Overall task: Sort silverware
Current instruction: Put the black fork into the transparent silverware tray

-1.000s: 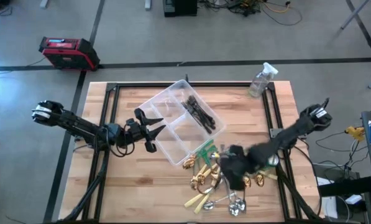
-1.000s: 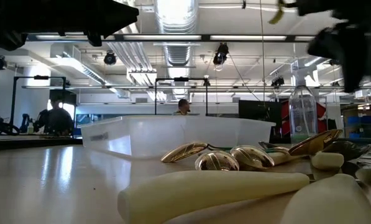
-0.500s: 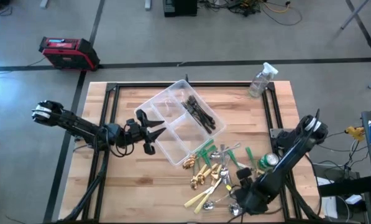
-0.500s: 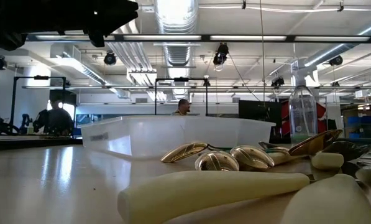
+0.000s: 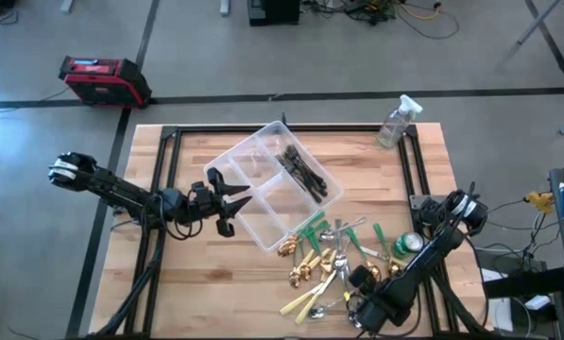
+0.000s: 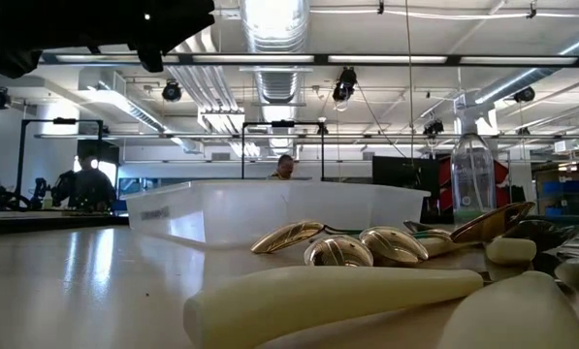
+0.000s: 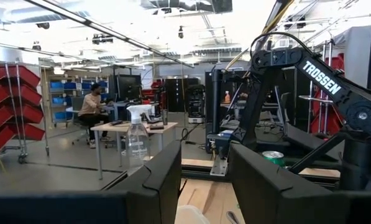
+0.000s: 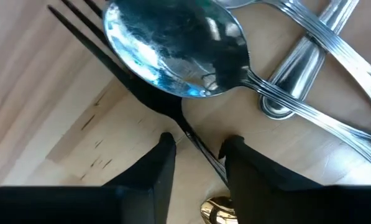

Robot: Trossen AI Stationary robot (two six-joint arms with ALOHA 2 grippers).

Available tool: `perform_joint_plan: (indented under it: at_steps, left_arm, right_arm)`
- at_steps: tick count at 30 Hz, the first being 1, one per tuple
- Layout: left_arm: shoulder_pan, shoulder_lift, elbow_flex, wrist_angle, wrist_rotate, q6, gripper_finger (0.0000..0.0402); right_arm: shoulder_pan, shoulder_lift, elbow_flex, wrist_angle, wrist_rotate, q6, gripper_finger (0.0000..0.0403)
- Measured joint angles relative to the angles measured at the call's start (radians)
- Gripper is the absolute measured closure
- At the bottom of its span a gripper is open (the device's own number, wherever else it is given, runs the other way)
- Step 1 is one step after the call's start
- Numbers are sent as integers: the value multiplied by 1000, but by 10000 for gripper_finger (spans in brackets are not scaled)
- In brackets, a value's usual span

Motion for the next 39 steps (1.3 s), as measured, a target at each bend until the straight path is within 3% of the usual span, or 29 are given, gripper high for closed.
perform_joint_plan:
  at_steps: [7, 15, 19, 27, 39]
  left_arm:
    - [0, 0, 1, -3, 0, -8, 283]
    - [-12, 0, 1, -7, 0, -7, 283]
    - [-20, -6, 2, -9, 0, -5, 283]
    - [-35, -90, 2, -26, 1, 19, 283]
    - [-42, -292, 3, -167, 0, 10, 283]
  right_arm:
    - [-10, 9, -2, 4, 20, 56, 391]
    - [-63, -39, -9, 5, 19, 219, 400]
    - [-98, -87, -10, 0, 70, 258, 402]
    - [-209, -185, -8, 41, 53, 317, 402]
    - [-424, -244, -7, 230, -364, 416, 403]
